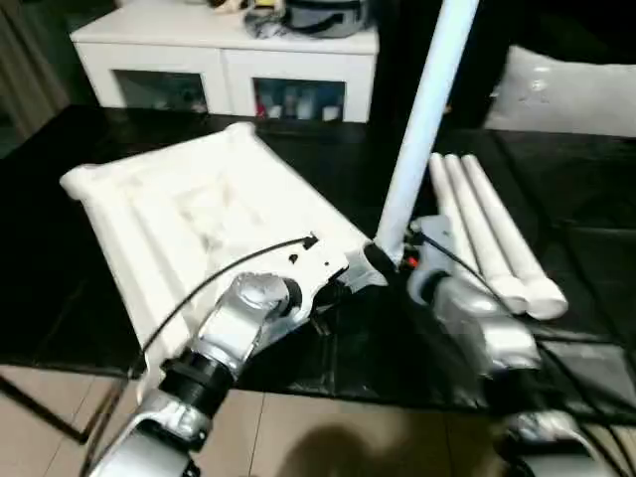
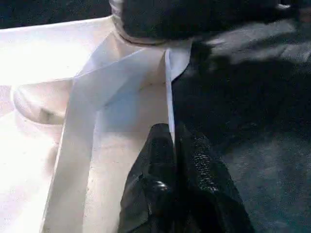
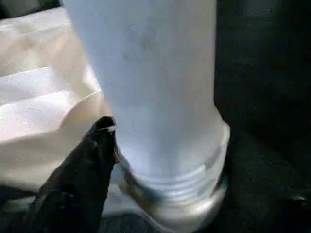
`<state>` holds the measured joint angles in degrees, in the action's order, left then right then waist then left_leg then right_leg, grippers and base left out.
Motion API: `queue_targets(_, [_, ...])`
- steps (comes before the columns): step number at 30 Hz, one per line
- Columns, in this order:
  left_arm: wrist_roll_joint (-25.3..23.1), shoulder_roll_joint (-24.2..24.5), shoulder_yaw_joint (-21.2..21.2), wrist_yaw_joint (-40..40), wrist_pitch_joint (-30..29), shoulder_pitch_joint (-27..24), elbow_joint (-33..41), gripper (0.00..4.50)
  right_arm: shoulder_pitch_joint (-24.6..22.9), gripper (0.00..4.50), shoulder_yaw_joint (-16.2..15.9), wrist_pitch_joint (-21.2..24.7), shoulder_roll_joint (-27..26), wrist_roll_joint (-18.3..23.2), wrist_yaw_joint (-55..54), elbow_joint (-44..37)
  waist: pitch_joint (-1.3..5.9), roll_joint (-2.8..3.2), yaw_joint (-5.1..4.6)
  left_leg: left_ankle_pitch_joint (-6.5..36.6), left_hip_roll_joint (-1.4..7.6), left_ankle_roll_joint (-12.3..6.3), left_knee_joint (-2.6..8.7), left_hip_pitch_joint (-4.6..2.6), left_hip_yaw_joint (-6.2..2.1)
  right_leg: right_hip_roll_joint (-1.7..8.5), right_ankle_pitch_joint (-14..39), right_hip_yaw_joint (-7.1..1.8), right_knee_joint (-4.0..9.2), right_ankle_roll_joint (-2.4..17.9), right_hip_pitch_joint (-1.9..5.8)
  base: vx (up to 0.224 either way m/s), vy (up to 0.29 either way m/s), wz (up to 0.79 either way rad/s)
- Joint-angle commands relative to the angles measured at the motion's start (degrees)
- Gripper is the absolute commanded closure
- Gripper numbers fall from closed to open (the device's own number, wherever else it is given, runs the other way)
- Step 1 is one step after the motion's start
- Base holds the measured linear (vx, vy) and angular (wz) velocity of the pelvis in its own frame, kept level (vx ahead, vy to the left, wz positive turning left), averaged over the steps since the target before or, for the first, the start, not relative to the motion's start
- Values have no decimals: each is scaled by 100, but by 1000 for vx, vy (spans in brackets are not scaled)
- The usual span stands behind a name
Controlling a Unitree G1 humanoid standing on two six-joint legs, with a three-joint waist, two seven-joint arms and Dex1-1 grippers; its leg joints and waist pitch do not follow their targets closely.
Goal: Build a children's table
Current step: Rotate leg to tighten
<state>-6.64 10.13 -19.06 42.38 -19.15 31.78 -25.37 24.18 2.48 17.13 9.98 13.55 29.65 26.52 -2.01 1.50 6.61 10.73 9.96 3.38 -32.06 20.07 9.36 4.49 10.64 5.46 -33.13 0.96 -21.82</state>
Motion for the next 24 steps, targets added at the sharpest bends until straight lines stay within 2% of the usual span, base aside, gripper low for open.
queue_targets(1, [-150, 182, -91, 86, 69, -26, -239, 450, -102, 51, 90, 37, 159, 190, 436, -306, 349, -29, 40, 710, 333, -332, 321, 30, -101, 499, 484, -349, 294, 997, 282, 0, 0, 0])
queue_targets(2, [-151, 254, -132, 194, 164, -29, -257, 450, -186, 36, 42, 11, 308, 222, 716, -432, 366, -13, 50, 250, 323, -524, 269, 66, -100, 467, -324, -319, 212, 1175, 290, 0, 0, 0])
queue_targets(5, [-152, 391, -221, 427, 302, -38, -279, 450, -303, 27, -49, -45, 569, 271, 1153, -612, 375, -26, 44, 209, 321, -688, 241, 85, -91, 475, -595, -305, 175, 1321, 309, 0, 0, 0])
queue_targets(6, [-156, 482, -285, 589, 441, -54, -285, 450, -329, 7, -63, -61, 701, 318, 1355, -689, 368, -19, 39, 233, 332, -701, 244, 85, -89, 476, -535, -301, 184, 1339, 292, 0, 0, 0])
queue_targets(7, [-149, 642, -396, 876, 598, -82, -282, 450, -332, 2, -70, -86, 894, 396, 1619, -785, 354, -23, 47, 415, 324, -712, 241, 90, -76, 499, -157, -298, 228, 1327, 299, 0, 0, 0])
queue_targets(8, [-149, 663, -411, 914, 607, -88, -278, 450, -329, 2, -70, -89, 916, 403, 1648, -795, 350, -22, 50, 467, 330, -698, 247, 86, -78, 496, -30, -296, 238, 1306, 297, 0, 0, 0])
queue_targets(10, [-155, 772, -484, 1104, 690, -112, -257, 450, -304, 2, -76, -103, 1021, 426, 1789, -832, 303, -13, 56, 820, 348, -548, 285, 53, -62, 489, 648, -303, 312, 1233, 255, 0, 0, 0])
queue_targets(12, [-114, 1025, -591, 1603, 926, -175, -191, 450, -234, 2, -221, -149, 1293, 325, 2200, -905, 300, -15, 75, 960, 351, -471, 298, 47, -72, 499, 945, -302, 336, 1160, 262, 0, 0, 0])
queue_targets(13, [-103, 1076, -614, 1712, 959, -185, -177, 450, -209, 2, -259, -159, 1343, 298, 2286, -893, 287, -26, 71, 1037, 366, -391, 316, 36, -65, 489, 1102, -315, 346, 1101, 241, 0, 0, 0])
queue_targets(14, [-103, 1076, -614, 1712, 959, -185, -177, 450, -209, 2, -259, -159, 1343, 298, 2286, -893, 287, -15, 80, 1066, 365, -369, 313, 26, -65, 490, 1135, -315, 344, 1104, 233, 0, 0, 0])
queue_targets(16, [-23, 1311, -748, 2223, 1153, -268, -23, 450, -138, 2, -485, -252, 1514, 137, 2591, -818, 287, -23, 100, 1037, 367, -328, 317, 21, -64, 496, 1128, -321, 332, 1111, 241, 0, 0, 0])
queue_targets(19, [99, 1469, -817, 2615, 1175, -338, 162, 450, -134, 2, -700, -268, 1618, 101, 2934, -820, 295, -55, 126, 986, 370, -360, 307, 11, -50, 496, 966, -325, 296, 1189, 245, 0, 0, 0])
queue_targets(21, [116, 1495, -835, 2689, 1177, -344, 195, 450, -148, 19, -761, -226, 1647, 144, 3102, -840, 302, -36, 164, 884, 375, -398, 295, 7, -47, 494, 860, -326, 279, 1229, 239, 0, 0, 0])
queue_targets(22, [151, 1553, -865, 2878, 1205, -354, 253, 450, -150, 29, -854, -171, 1691, 205, 3332, -857, 306, -51, 182, 856, 377, -417, 292, 7, -45, 498, 815, -325, 269, 1257, 246, 0, 0, 0])
queue_targets(24, [158, 1574, -876, 2945, 1220, -356, 272, 450, -147, 47, -885, -154, 1704, 225, 3408, -862, 308, -39, 198, 845, 383, -432, 288, 2, -45, 494, 789, -325, 262, 1272, 237, 0, 0, 0])
